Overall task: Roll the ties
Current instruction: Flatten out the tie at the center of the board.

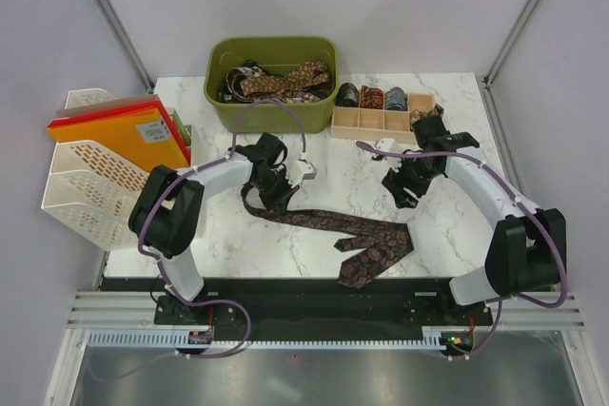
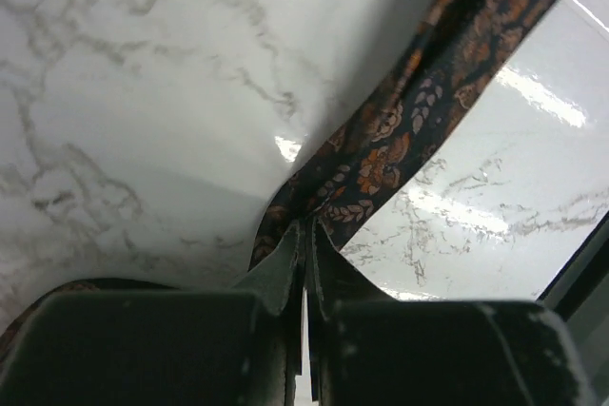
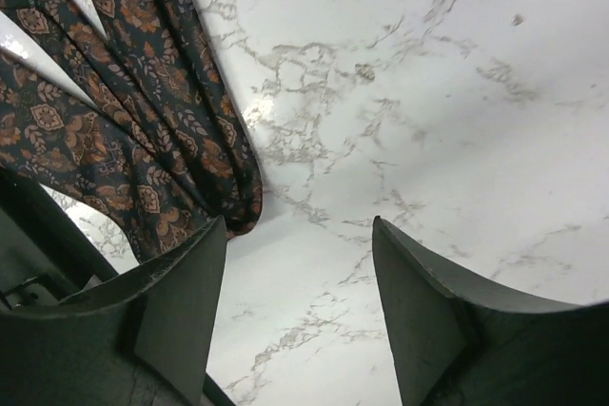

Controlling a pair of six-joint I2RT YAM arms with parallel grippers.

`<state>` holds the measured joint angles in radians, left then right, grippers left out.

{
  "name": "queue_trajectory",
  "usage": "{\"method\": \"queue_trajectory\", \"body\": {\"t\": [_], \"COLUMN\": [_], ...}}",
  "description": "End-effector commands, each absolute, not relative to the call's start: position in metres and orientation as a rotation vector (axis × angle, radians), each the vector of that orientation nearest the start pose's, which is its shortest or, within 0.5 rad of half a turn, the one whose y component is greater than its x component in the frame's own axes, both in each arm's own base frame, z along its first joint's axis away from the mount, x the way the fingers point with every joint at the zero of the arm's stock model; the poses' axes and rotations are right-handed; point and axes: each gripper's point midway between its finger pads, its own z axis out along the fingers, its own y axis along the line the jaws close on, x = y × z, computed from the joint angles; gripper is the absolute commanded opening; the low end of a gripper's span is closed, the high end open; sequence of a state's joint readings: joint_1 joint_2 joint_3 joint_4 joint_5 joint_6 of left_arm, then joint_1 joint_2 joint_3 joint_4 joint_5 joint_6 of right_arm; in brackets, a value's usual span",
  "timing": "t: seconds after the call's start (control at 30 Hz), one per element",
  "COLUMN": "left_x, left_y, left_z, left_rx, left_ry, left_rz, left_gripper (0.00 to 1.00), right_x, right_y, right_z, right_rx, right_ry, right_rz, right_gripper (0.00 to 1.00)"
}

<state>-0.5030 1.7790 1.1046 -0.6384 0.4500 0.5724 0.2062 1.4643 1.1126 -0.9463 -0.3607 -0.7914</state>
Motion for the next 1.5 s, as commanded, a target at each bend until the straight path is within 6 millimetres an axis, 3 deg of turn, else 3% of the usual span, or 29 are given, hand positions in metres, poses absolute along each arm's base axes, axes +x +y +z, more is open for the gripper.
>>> {"method": "queue_trajectory", "body": {"t": [0.0,0.07,0.2,0.33,0.4,0.5,0.6,0.73,0.93,1.13,1.23,1.3,1.47], "left_x": [0.28,0.285,0.285,0.28,0.279,0.275,0.273,0.269,0.269,0.268,0.267,0.266,0.266], "left_y": [-0.203,-0.199,-0.201,-0.204,-0.205,-0.204,-0.205,-0.206,-0.207,-0.204,-0.203,-0.202,-0.2], "left_z": [0.025,0.024,0.022,0.015,0.015,0.017,0.017,0.017,0.018,0.016,0.015,0.016,0.016], "left_rx": [0.922,0.854,0.782,0.762,0.76,0.772,0.787,0.794,0.797,0.79,0.788,0.783,0.775], "left_ry": [2.652,2.679,2.71,2.741,2.742,2.733,2.728,2.73,2.72,2.724,2.726,2.727,2.729], "left_rz": [-0.555,-0.538,-0.576,-0.622,-0.632,-0.649,-0.662,-0.688,-0.697,-0.691,-0.691,-0.688,-0.687], "left_gripper": [0.02,0.02,0.02,0.02,0.02,0.02,0.02,0.02,0.02,0.02,0.02,0.02,0.02], "right_x": [0.275,0.263,0.222,0.2,0.184,0.179,0.181,0.185,0.16,0.162,0.157,0.153,0.154], "right_y": [0.111,0.121,0.168,0.192,0.21,0.231,0.237,0.245,0.247,0.242,0.235,0.232,0.227], "right_z": [0.128,0.133,0.129,0.098,0.091,0.082,0.07,0.058,0.036,0.012,0.003,0.0,0.001], "right_rx": [-1.418,-1.445,-1.632,-1.8,-1.898,-2.003,-2.093,-2.195,-2.355,-2.43,-2.463,-2.48,-2.445], "right_ry": [2.256,2.238,2.109,2.013,1.932,1.798,1.714,1.629,1.601,1.602,1.615,1.619,1.67], "right_rz": [0.416,0.406,0.443,0.359,0.354,0.281,0.222,0.209,0.325,0.292,0.307,0.332,0.362], "right_gripper": [0.68,0.66,0.67,0.73,0.77,0.84,0.98,0.98,0.98,0.98,0.94,0.85,0.41]}}
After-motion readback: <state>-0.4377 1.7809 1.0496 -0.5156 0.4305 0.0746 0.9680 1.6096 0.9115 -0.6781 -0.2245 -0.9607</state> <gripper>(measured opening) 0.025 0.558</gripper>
